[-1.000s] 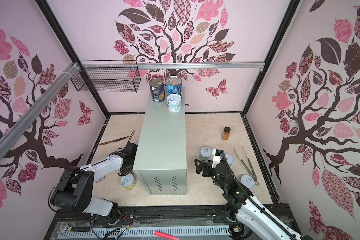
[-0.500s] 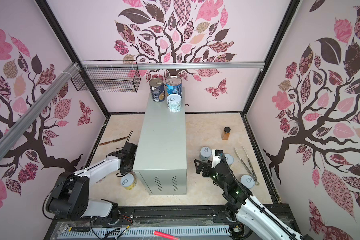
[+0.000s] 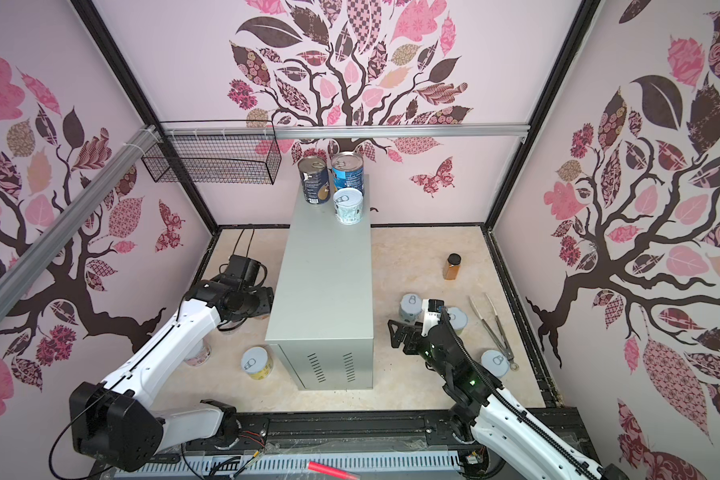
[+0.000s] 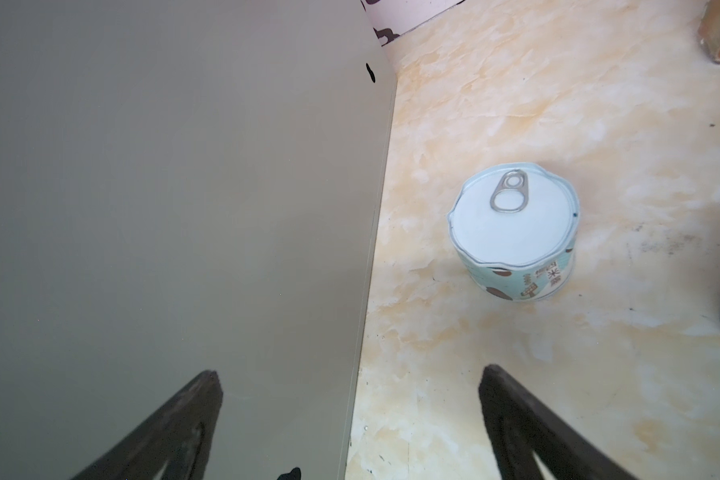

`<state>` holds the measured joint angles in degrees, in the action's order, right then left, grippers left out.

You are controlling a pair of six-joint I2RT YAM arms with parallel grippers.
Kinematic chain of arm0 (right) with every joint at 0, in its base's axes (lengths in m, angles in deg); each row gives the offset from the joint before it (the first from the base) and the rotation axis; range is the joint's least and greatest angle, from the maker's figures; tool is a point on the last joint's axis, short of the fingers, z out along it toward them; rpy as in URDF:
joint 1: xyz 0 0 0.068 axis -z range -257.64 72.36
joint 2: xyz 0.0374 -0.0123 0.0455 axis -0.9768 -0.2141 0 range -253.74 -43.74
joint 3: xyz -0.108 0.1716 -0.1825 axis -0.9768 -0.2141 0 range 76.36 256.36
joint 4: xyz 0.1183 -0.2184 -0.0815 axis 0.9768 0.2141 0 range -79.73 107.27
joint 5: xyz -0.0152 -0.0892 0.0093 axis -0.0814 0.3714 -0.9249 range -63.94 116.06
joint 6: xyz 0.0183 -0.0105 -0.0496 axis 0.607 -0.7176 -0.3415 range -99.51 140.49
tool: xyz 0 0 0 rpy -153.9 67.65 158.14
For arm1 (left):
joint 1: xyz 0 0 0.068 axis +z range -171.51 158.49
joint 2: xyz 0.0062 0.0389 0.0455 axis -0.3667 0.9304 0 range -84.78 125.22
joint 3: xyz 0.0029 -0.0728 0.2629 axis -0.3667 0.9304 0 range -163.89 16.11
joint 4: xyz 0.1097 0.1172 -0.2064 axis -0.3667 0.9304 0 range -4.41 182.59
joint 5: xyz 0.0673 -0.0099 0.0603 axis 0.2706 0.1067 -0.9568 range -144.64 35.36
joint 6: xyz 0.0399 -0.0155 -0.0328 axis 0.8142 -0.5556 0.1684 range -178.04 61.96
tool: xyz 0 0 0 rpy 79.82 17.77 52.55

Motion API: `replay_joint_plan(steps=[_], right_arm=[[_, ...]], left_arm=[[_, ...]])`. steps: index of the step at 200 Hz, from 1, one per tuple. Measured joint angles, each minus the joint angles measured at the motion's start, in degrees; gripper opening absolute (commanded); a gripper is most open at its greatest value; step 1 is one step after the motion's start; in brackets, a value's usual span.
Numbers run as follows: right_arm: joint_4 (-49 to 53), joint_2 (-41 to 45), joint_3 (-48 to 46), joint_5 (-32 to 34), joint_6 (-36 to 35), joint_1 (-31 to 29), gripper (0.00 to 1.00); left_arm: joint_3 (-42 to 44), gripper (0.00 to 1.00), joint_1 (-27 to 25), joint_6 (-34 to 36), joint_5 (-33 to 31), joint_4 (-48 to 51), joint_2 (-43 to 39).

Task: Place and organize the canned foods onto the counter
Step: 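Lift the pink-labelled can with the left gripper up over the cabinet top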

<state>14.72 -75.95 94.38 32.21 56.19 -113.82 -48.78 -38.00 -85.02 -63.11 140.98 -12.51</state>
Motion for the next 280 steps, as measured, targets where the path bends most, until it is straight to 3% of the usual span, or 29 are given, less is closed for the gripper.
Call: replay_joint_plan(steps=[122,194,280], right_arm=[[7.0,-0.7,7.6,2.7,-1.9,0.0,1.00],[11.9,-0.8,9.8,2.8,-3.0,0.0,1.00],[14.6,-1.9,9.8,2.8,-4.7,0.0,1.00]], left_arm=[[-36.8,0.52,-1.0,10.6,9.5,20.4,4.8],[-58.9,0.52,-12.9,13.4,5.6,28.2,12.8],[-65.7,0.54,-25.7,15.5,1.0,32.2,20.2]])
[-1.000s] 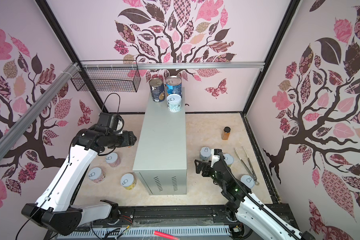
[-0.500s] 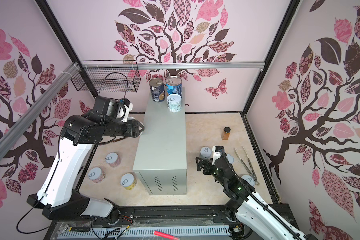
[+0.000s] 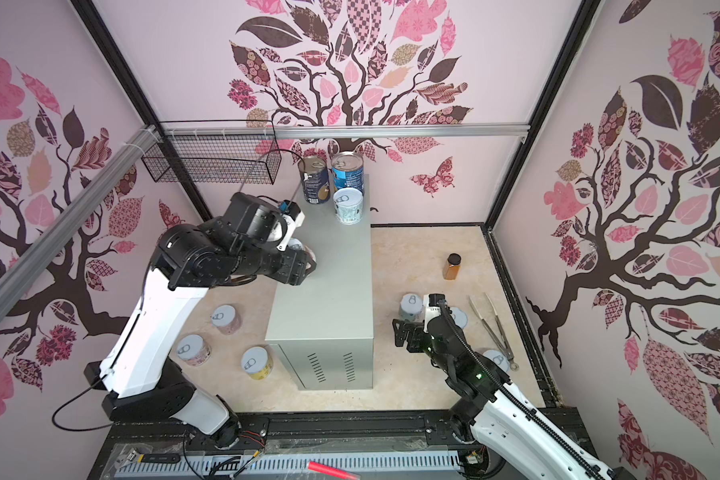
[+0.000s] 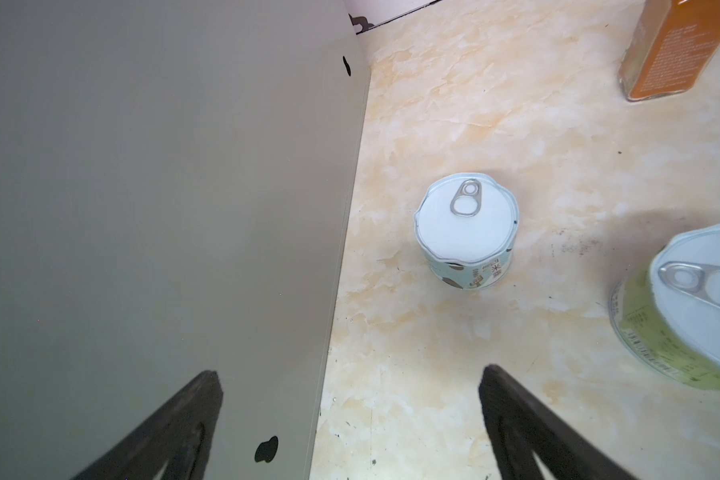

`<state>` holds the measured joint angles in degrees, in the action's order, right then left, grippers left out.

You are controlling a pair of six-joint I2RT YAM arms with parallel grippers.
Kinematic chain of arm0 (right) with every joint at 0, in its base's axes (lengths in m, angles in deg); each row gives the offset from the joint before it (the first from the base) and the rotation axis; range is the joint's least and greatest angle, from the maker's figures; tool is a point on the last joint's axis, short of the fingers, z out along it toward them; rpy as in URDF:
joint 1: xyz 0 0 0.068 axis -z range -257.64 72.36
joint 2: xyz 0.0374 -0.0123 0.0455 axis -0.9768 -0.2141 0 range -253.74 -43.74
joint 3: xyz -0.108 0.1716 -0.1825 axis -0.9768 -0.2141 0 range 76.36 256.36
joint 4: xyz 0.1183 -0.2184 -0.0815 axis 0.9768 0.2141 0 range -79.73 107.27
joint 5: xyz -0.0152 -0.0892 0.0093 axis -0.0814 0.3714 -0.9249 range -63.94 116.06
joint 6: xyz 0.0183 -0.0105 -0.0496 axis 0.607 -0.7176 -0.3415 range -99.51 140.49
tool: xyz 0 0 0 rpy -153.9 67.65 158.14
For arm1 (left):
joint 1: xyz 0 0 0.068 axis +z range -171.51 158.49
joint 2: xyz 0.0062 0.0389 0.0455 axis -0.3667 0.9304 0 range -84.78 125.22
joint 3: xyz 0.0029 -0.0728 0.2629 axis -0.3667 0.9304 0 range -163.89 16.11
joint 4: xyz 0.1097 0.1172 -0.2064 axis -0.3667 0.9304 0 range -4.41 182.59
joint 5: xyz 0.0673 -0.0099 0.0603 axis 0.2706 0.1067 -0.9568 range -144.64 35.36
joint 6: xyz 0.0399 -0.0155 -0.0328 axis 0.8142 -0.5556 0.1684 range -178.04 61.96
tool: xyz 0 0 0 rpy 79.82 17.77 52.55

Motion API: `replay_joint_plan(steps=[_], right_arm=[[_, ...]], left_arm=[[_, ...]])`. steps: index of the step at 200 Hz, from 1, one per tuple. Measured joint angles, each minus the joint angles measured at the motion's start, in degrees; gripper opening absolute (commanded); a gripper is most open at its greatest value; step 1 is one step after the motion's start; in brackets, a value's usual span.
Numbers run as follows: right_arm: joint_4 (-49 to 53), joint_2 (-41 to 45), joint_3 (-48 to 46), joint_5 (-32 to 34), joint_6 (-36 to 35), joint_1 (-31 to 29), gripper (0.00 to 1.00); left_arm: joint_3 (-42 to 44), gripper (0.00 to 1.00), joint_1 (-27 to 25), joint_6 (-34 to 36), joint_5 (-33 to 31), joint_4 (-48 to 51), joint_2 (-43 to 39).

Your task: Place and organize the canned foods onto the counter

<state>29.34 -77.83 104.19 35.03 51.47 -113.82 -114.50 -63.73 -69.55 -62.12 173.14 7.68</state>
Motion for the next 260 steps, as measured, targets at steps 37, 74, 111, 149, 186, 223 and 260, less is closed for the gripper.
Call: replay_joint_plan(steps=[37,74,111,149,186,223,260], right_arm=[[-0.2,-1.1,-0.1,0.0,-0.4,0.0,1.00],[-0.7,-1.2,-0.4,-0.1,-0.5,0.0,1.00],[-1.2,-1.3,-0.6,-0.2,-0.6,0.0,1.00],[-1.4,-1.3,-0.9,-0.3,-0.6,0.0,1.00],[-1.6,-1.3,-1.1,-0.3,-0.6,0.0,1.00],[-1.6,-1.3,-1.1,-0.3,-0.8,0.0,1.00],[-1.5,-1.3,-1.1,-0.3,-0.8,0.0,1.00]], left_arm=[[-0.6,0.67,-1.0,0.9,-1.0,-0.5,1.8],[-1.9,0.76,-1.0,1.4,-1.3,0.0,2.8],[-3.1,0.84,-1.3,2.0,-1.3,-0.2,4.8],[-4.0,0.97,-1.5,2.6,-1.7,-0.8,5.6],[-5.0,0.98,-1.6,2.7,-3.0,-1.3,5.4],[2.5,0.98,-2.2,3.0,-3.1,-7.5,-0.8],[22.3,0.98,-3.1,3.1,-4.4,-19.1,-14.4]])
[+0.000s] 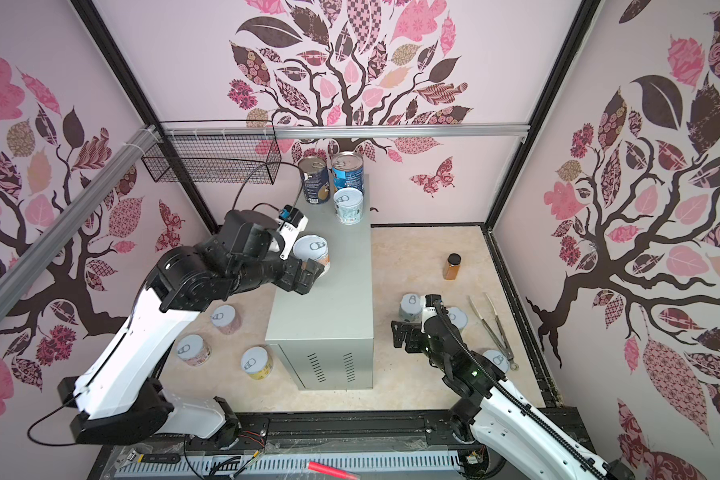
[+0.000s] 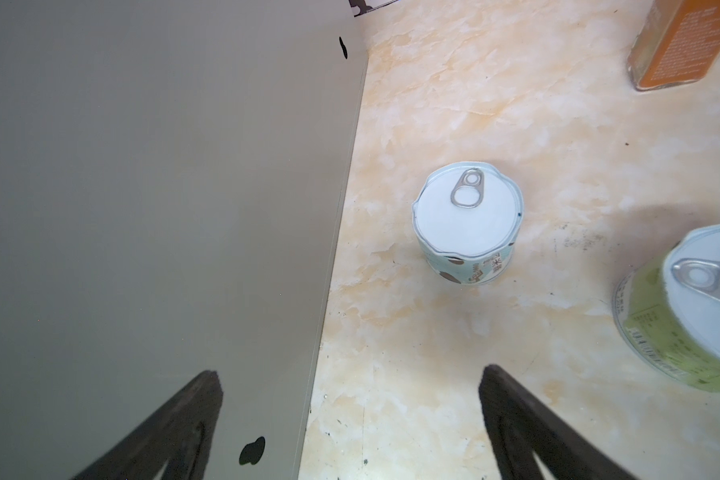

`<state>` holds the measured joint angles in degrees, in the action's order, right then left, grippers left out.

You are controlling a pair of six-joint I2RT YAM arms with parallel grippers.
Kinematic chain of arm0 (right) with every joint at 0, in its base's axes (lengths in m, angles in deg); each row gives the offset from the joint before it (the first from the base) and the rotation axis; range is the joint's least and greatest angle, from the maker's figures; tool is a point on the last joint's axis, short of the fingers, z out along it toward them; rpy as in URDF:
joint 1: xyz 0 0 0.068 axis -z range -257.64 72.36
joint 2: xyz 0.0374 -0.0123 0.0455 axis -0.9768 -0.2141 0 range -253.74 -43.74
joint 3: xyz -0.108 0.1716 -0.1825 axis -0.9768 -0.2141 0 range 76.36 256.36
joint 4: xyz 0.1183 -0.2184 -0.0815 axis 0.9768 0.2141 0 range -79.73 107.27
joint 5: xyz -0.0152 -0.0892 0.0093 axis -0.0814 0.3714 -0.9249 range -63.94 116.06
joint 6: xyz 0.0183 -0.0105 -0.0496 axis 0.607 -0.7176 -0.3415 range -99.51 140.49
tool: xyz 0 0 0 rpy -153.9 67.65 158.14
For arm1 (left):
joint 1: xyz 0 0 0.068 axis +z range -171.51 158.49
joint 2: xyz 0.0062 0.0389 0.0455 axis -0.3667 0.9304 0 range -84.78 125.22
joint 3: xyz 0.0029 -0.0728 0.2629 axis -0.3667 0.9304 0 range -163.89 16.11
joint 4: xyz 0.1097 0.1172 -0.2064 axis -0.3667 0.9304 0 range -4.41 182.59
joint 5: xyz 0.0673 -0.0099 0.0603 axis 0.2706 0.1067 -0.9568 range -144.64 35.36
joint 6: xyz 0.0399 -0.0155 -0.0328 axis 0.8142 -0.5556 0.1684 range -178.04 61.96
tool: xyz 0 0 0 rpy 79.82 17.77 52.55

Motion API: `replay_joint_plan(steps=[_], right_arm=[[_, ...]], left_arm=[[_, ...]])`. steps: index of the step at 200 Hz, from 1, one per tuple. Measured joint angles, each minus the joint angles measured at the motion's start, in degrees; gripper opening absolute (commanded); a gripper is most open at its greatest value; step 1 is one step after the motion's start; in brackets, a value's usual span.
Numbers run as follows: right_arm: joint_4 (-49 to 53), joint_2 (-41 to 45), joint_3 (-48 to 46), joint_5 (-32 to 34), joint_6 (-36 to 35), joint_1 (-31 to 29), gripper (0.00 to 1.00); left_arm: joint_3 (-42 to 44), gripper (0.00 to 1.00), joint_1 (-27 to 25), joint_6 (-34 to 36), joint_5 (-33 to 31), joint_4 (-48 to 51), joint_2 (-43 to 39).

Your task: Place and organize the canned foods onto the counter

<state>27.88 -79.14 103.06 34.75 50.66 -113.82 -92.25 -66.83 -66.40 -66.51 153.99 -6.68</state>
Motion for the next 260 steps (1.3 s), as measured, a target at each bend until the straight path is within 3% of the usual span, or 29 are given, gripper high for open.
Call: replay_joint_plan(steps=[39,78,128,183,217,260], right_arm=[[0.2,0.0,0.0,0.0,0.0,0.0,1.00],[0.2,0.0,0.0,-0.4,0.0,0.0,1.00],[0.3,0.1,0.0,-0.5,0.0,0.0,1.00],[0.3,0.4,0.0,-0.7,0.0,0.0,1.00],[0.2,0.4,0.0,-1.1,0.0,0.0,1.00],[-0.3,0.1,0.0,-1.5,0.0,0.0,1.00]], left_arm=[[14.6,0.98,0.0,0.3,0.4,-11.8,-8.1],[21.0,0.98,0.0,1.4,2.6,-20.9,-10.4],[21.5,0.90,0.0,1.6,3.0,-27.1,-9.3],[21.5,0.66,0.0,2.9,1.8,-29.7,-7.3],[21.5,0.65,1.2,3.6,1.8,-29.9,-7.1],[21.0,0.64,8.9,3.8,3.7,-31.9,-5.3]])
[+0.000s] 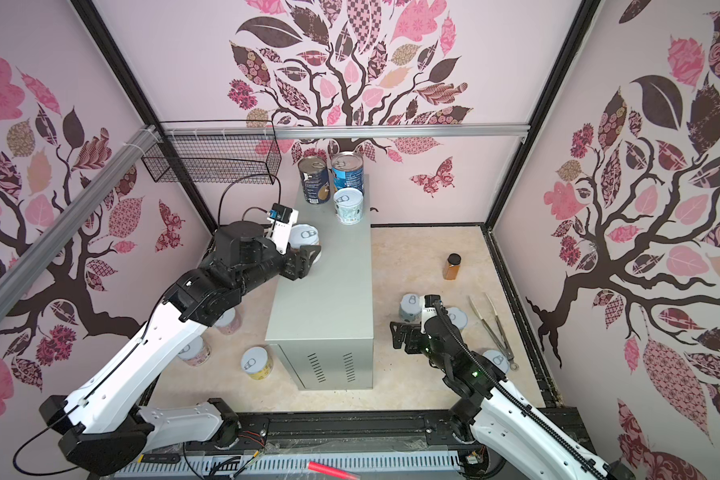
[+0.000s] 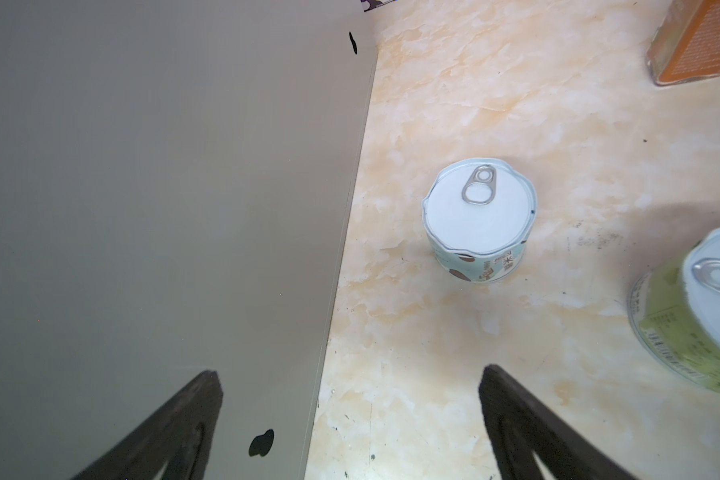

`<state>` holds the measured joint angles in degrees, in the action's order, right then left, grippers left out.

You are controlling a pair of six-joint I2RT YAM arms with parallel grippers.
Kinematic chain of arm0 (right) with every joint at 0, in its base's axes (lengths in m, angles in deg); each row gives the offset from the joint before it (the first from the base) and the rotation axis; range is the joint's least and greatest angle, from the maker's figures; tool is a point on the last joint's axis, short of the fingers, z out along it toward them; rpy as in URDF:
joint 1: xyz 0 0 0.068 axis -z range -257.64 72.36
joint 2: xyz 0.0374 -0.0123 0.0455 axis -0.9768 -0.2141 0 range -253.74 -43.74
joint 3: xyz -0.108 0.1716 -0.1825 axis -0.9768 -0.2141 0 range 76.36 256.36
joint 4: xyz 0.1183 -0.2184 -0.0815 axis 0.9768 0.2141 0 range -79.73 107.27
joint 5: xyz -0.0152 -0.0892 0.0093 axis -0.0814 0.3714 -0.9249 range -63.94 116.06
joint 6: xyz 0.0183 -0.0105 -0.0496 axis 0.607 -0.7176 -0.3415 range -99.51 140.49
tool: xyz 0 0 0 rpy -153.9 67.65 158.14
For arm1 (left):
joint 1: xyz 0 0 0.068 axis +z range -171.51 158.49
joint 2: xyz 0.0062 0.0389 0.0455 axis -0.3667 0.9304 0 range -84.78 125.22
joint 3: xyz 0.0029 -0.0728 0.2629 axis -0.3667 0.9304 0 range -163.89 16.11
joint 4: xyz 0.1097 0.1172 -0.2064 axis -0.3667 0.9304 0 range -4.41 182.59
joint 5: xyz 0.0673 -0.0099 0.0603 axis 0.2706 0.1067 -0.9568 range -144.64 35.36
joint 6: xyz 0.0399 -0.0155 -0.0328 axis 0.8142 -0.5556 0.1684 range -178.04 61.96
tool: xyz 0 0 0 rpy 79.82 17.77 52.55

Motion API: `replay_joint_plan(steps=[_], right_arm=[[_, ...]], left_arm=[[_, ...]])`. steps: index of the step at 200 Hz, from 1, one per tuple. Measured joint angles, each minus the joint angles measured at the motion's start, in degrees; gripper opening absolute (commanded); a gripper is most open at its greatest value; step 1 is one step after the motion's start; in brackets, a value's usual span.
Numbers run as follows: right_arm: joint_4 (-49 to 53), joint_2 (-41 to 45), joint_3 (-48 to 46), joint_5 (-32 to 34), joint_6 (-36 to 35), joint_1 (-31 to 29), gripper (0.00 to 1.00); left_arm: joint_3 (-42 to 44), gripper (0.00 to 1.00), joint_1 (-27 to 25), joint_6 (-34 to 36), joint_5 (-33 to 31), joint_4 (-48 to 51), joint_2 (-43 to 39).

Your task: Place and organize the canned foods onto the counter

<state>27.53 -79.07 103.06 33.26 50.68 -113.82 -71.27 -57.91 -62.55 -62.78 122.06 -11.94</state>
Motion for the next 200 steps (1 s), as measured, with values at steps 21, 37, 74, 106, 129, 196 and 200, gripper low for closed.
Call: replay_joint_plan(steps=[21,37,74,106,129,196,200], right_arm=[[-0.6,-0.6,0.0,0.0,0.0,0.0,1.00],[-0.9,-0.7,0.0,-0.2,0.0,0.0,1.00],[-2.4,-0.9,-0.2,-0.5,0.0,0.0,1.00],[-3.6,-2.3,-0.3,-1.0,0.0,0.0,1.00],[-4.3,-3.3,-0.8,-1.5,0.0,0.0,1.00],[-6.5,-6.2,-1.0,-2.4,-0.7,0.0,1.00],[-6.6,-6.4,-1.0,-2.4,-0.7,0.0,1.00]], left_arm=[[-2.7,0.64,1.2,0.4,-0.1,-0.5,3.5],[-5.2,0.63,1.9,0.6,0.5,-0.9,6.4],[-11.9,0.63,5.6,0.8,2.6,-1.0,13.4],[-15.5,0.62,9.4,0.1,5.2,-1.0,16.7],[-18.3,0.62,10.9,-0.1,7.1,-0.9,19.5],[-21.5,0.67,11.2,-0.1,11.1,-2.1,23.1],[-21.8,0.67,11.2,-0.1,11.3,-2.1,23.3]])
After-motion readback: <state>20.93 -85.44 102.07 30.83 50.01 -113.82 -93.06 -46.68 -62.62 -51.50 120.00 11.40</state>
